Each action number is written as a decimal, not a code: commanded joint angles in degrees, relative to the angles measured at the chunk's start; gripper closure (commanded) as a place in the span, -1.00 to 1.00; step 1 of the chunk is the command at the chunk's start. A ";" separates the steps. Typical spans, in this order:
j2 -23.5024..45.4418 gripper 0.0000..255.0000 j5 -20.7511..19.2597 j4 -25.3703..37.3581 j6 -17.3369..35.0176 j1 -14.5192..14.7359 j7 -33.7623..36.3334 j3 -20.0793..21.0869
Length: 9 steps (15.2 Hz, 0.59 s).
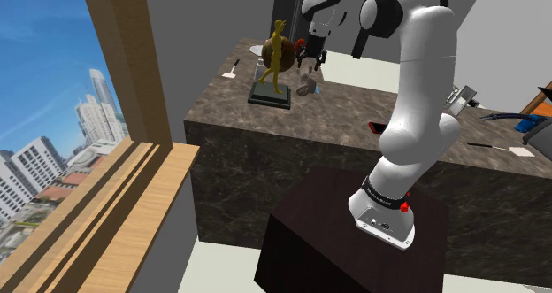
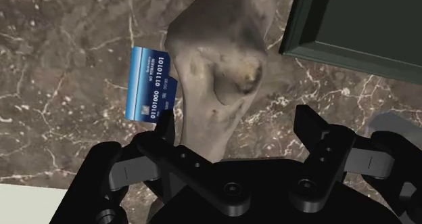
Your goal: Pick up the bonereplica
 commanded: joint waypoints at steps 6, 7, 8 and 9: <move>3.66 -1.00 1.55 0.67 2.44 -1.20 -0.31 0.21; 3.93 -1.00 1.66 0.30 3.05 -1.20 -0.43 0.27; 4.37 -1.00 1.85 -0.25 4.01 -1.22 -0.62 0.37; 4.36 -1.00 1.85 -0.26 4.02 -1.22 -0.62 0.37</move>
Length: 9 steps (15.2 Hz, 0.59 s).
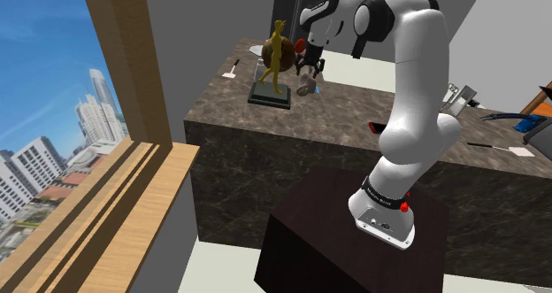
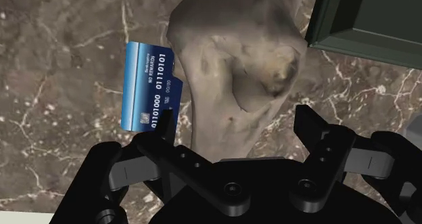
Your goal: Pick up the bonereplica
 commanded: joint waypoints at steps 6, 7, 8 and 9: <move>0.34 1.00 0.10 0.15 0.19 -0.11 -0.11 0.03; 0.34 1.00 0.10 0.14 0.20 -0.12 -0.12 0.03; 0.35 1.00 0.10 0.16 0.20 -0.11 -0.10 0.04; 0.38 1.00 0.11 0.19 0.19 -0.11 -0.09 0.04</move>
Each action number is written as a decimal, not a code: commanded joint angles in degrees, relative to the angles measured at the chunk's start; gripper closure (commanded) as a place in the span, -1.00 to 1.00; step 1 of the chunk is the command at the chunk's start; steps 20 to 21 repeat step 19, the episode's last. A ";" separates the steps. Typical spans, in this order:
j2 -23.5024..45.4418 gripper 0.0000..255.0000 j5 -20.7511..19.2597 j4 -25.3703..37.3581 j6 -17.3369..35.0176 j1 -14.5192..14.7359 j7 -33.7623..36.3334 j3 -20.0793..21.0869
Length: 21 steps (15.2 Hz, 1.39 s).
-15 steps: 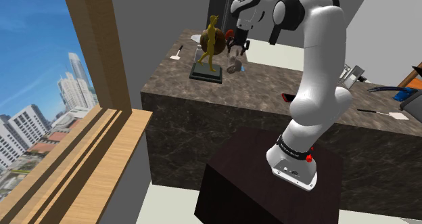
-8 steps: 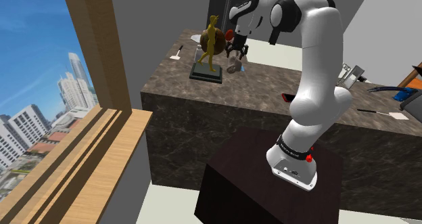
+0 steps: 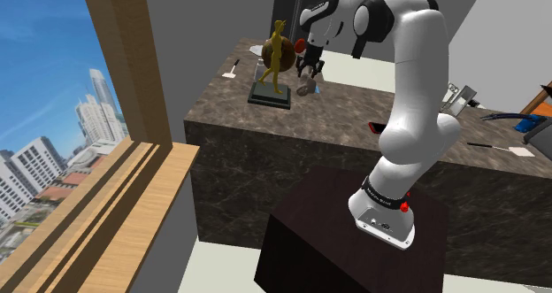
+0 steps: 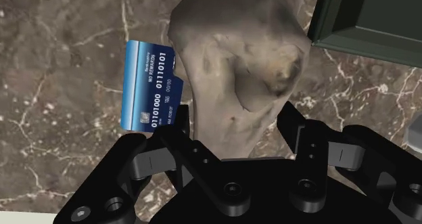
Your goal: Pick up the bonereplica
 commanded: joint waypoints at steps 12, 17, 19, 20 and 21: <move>-2.37 1.00 -1.06 3.93 -6.18 -0.02 1.08 -0.54; -3.10 1.00 -1.44 6.69 -9.58 -0.18 1.61 -0.72; -3.12 1.00 -1.45 6.77 -9.69 -0.18 1.63 -0.72; -3.12 1.00 -1.45 6.77 -9.69 -0.18 1.63 -0.72; -3.12 1.00 -1.45 6.77 -9.69 -0.18 1.63 -0.72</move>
